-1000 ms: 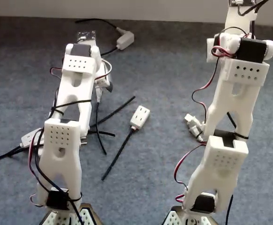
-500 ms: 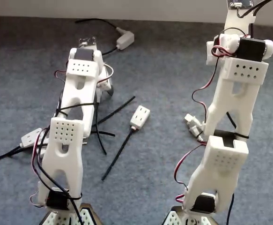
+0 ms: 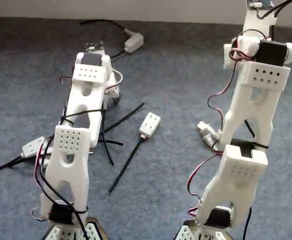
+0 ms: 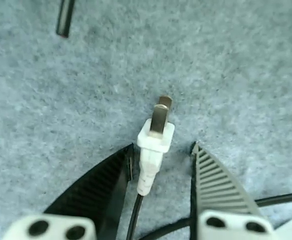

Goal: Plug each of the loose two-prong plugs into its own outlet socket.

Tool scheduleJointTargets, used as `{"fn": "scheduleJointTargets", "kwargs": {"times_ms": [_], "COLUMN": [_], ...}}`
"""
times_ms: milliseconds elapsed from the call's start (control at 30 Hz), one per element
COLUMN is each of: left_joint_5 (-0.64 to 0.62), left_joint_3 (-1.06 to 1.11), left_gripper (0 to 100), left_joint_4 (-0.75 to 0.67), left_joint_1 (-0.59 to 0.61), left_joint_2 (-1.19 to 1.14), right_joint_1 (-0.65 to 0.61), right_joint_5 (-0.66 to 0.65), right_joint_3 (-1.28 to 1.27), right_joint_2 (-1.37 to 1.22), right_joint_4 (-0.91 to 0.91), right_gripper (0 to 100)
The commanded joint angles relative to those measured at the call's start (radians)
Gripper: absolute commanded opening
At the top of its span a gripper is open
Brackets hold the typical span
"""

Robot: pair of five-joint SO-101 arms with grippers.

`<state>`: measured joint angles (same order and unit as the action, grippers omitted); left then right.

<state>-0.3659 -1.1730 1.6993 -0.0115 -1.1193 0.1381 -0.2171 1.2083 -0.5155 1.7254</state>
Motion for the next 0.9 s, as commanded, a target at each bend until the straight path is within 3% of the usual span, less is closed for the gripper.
{"fn": "scheduleJointTargets", "kwargs": {"times_ms": [0,700,867], "left_joint_5": [0.015,0.038,0.063], "left_joint_3": [-0.031,-0.041,-0.216], "left_gripper": [17,1,1], "left_joint_4": [-0.037,-0.026,0.005], "left_joint_1": [-0.007,-0.039,-0.11], "left_joint_2": [0.007,0.016,0.082], "right_joint_1": [0.036,0.094,0.094], "right_joint_5": [-0.009,-0.009,-0.009], "right_joint_3": [-0.004,-0.004,-0.004], "right_joint_2": [0.044,0.044,0.044], "right_joint_4": [0.041,0.041,0.041], "right_gripper": [15.9,15.9,15.9]}}
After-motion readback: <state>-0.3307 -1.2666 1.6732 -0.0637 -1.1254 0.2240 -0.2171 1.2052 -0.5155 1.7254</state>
